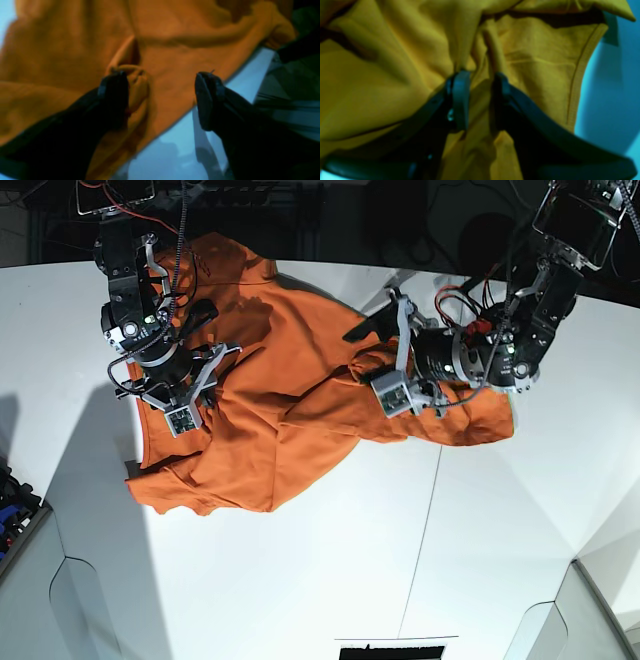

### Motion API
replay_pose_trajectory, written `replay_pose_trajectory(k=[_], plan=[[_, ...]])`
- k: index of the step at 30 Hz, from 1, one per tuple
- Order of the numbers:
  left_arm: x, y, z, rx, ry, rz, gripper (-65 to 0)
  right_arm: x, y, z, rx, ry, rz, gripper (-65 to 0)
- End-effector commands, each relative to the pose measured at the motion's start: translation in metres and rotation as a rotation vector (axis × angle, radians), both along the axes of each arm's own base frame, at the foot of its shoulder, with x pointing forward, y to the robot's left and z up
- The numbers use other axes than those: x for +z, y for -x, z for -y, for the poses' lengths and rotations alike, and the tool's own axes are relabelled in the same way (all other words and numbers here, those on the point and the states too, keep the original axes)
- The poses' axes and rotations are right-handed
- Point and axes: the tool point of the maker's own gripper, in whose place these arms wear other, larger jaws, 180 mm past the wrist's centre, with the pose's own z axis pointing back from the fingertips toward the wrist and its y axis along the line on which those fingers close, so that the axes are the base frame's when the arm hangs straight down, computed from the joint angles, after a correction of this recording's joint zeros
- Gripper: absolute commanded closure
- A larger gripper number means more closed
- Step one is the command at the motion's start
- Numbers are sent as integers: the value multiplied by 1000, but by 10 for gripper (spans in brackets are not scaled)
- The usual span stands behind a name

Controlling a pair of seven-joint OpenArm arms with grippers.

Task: Layout the t-shirt on the table in an organized manner, then fold the t-shirt properly
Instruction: 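Pull the hem corner with the left gripper away from the right gripper, then release and regrasp the shirt edge with the left gripper, stretching it flat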

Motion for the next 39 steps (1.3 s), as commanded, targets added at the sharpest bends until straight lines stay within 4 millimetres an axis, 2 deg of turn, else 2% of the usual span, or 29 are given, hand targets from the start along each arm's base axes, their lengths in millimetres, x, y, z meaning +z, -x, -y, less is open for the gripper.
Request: replay_pose_trajectory(k=[1, 7, 9, 11, 16, 20, 24, 27, 30, 32, 39], plan=[[27, -18, -1, 11, 53, 70, -439, -8, 8, 11, -13, 46, -55, -183], [102, -65, -27, 147, 207, 227, -438, -8, 8, 11, -13, 46, -55, -183], [116, -76, -38, 184, 223, 263, -438, -8, 8, 11, -13, 47, -55, -183], [120, -84, -46, 204, 217, 281, -438, -8, 8, 11, -13, 46, -55, -183], [103, -104, -60, 270, 226, 246, -436, -8, 8, 11, -13, 46, -55, -183], [72, -123, -78, 364, 229, 142, -435, -8, 8, 11, -13, 46, -55, -183], [39, -134, -87, 438, 244, 17, -434, -8, 8, 10, -13, 45, -55, -183], [14, -135, -88, 456, 211, -74, -434, -9, 8, 11, -13, 46, -56, -183], [-7, -125, -84, 440, 175, -182, -434, -9, 9, 11, -13, 48, -60, -183], [-10, -117, -78, 425, 188, -242, -434, -9, 9, 11, -13, 49, -61, -183], [-1, -106, -64, 397, 283, -345, -434, -9, 9, 11, -13, 48, -61, -183]])
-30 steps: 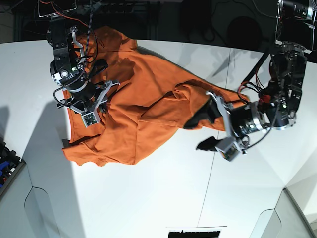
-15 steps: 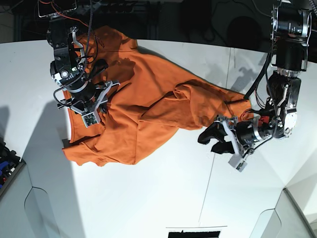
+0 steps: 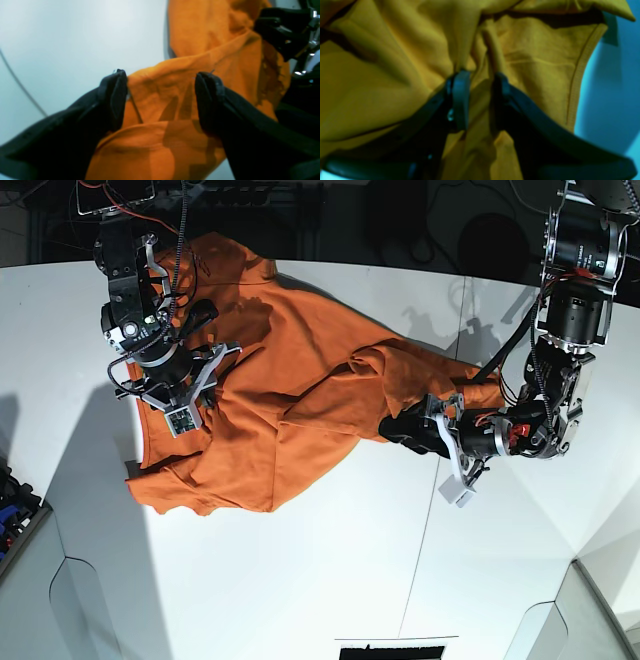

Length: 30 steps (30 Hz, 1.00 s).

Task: Layout the t-shirt on the table in an organized manner, then fold the t-shirt properly
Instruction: 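Release and regrasp the shirt edge with the left gripper, stretching it flat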

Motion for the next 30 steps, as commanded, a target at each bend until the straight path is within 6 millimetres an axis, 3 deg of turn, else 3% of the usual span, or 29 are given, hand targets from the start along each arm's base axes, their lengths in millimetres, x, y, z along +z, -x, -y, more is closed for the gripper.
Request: replay_pose_trajectory(k=[1, 4, 5, 9, 12, 15, 20, 30], plan=[[18, -12, -1, 0, 25, 44, -434, -9, 9, 11, -13, 48, -61, -183], [19, -12, 0, -1, 37, 39, -429, -9, 9, 11, -13, 48, -60, -183], [20, -12, 1, 0, 43, 40, -399, -9, 9, 11, -13, 48, -61, -183], [23, -12, 3, 3, 63, 41, -177, -9, 9, 11, -13, 48, -60, -183], [23, -12, 3, 4, 62, 40, -149, -9, 8, 11, -13, 47, -57, -183], [24, -13, 3, 3, 62, 43, -7, -9, 8, 11, -13, 47, -57, -183], [40, -26, 2, 4, 59, 103, 0, -9, 9, 11, -13, 47, -58, -183], [101, -98, -36, 119, -73, 392, 0, -9, 9, 11, -13, 48, -59, -183]])
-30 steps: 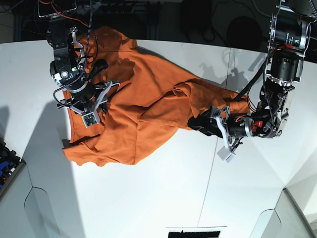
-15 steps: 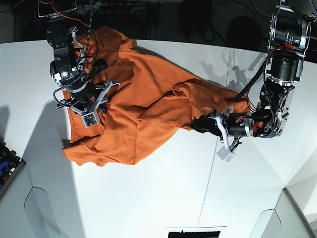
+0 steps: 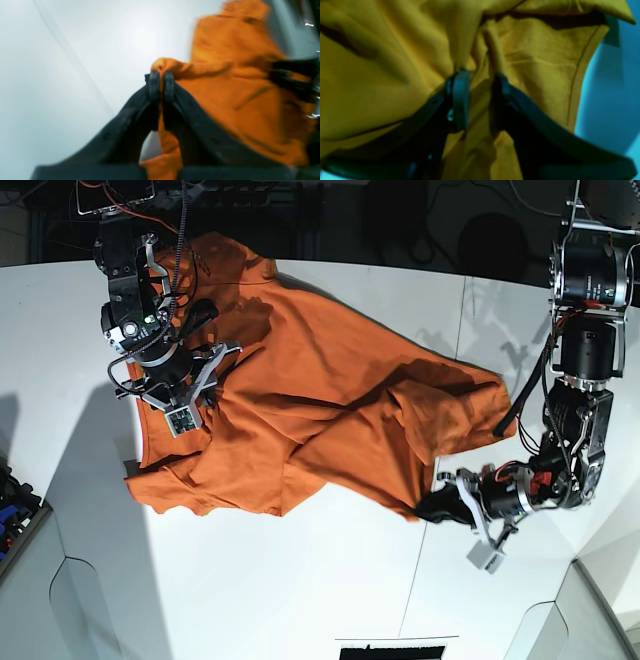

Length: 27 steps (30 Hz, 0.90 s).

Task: Layout the t-shirt on the table in an organized manner, then fold the t-shirt properly
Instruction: 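Release and regrasp the shirt edge with the left gripper, stretching it flat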

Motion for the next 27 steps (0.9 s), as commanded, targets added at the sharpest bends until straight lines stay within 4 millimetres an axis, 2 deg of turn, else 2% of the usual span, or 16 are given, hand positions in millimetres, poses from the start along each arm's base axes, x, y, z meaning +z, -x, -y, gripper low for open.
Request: replay_pose_trajectory(k=[1, 6, 10, 13, 15, 16, 19, 20, 22, 24, 27], plan=[[33, -21, -4, 11, 4, 113, 0, -9, 9, 11, -13, 48, -60, -183], [42, -48, -29, 66, -129, 230, 0, -9, 9, 11, -14, 49, -62, -183], [41, -73, -71, 219, -259, 259, 0, -9, 9, 11, -14, 48, -62, -183], [52, -90, -107, 382, -338, 284, 0, -9, 9, 11, -14, 48, -62, -183], [66, -96, -113, 401, -345, 307, 0, -9, 9, 11, -14, 48, -62, -183], [72, -99, -113, 403, -342, 318, -21, -9, 9, 10, -15, 41, -63, -183], [84, -103, -113, 401, -324, 295, -305, -9, 10, 7, -18, 17, -67, -183], [83, -101, -110, 389, -309, 269, -365, -9, 10, 7, -19, 13, -69, -183], [77, -96, -111, 382, -315, 210, -376, -9, 10, 7, -19, 14, -70, -183], [62, -85, -119, 376, -347, 132, -375, -10, 10, 7, -19, 14, -71, -183], [53, -65, -125, 326, -284, 77, -351, -9, 10, 7, -19, 13, -69, -183]])
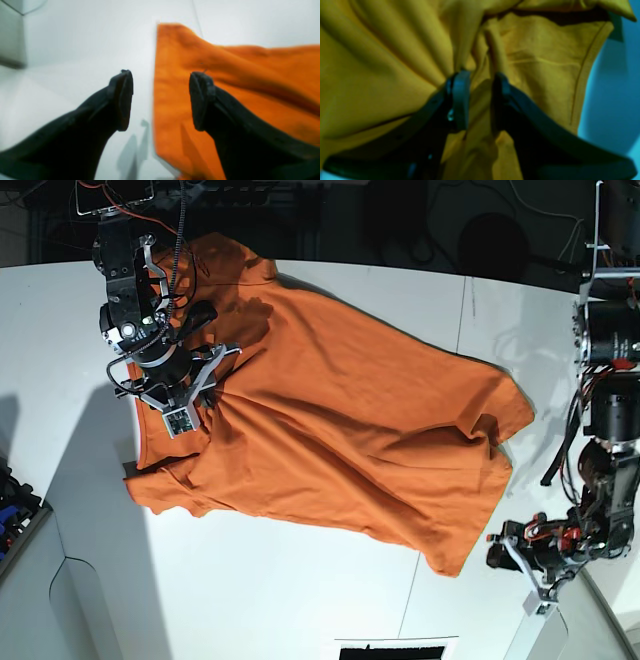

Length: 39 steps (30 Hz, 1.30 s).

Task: Layout the t-shirt on the table in an organized manner, then fold the t-shirt properly
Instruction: 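Release and regrasp the shirt edge with the left gripper, stretching it flat, then release the shirt with the left gripper and move it over the shirt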

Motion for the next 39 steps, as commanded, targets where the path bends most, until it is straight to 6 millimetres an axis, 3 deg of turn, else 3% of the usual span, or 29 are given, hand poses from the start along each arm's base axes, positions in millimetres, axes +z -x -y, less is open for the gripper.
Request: replay_pose_trajectory(k=[1, 4, 8, 10, 15, 18, 21, 26, 32, 39], plan=[[30, -4, -12, -11, 20, 70, -312, -8, 9, 9, -10, 40, -58, -183], [20, 30, -19, -78, 49, 27, -198, -9, 9, 9, -10, 40, -59, -183], [-5, 79, -32, -132, -28, -54, -154, -8, 9, 9, -10, 40, -58, -183], [-16, 101, -25, -199, -65, -83, -110, -8, 9, 9, -10, 39, -58, -183], [-47, 150, 12, -353, -74, -144, -81, -9, 9, 9, -10, 39, -61, -182], [-67, 162, 14, -361, -108, -147, -50, -10, 10, 10, -12, 43, -71, -183], [-83, 160, 1, -301, -185, -132, 0, -11, 11, 10, -13, 45, -75, -182], [-95, 160, -12, -251, -254, -152, 0, -12, 13, 9, -16, 33, -89, -182], [-122, 200, -25, -255, -280, -282, 0, -16, 18, 16, -24, 52, -122, -183], [-141, 245, -51, -176, -278, -367, 0, -11, 14, 54, -91, 84, -111, -183]])
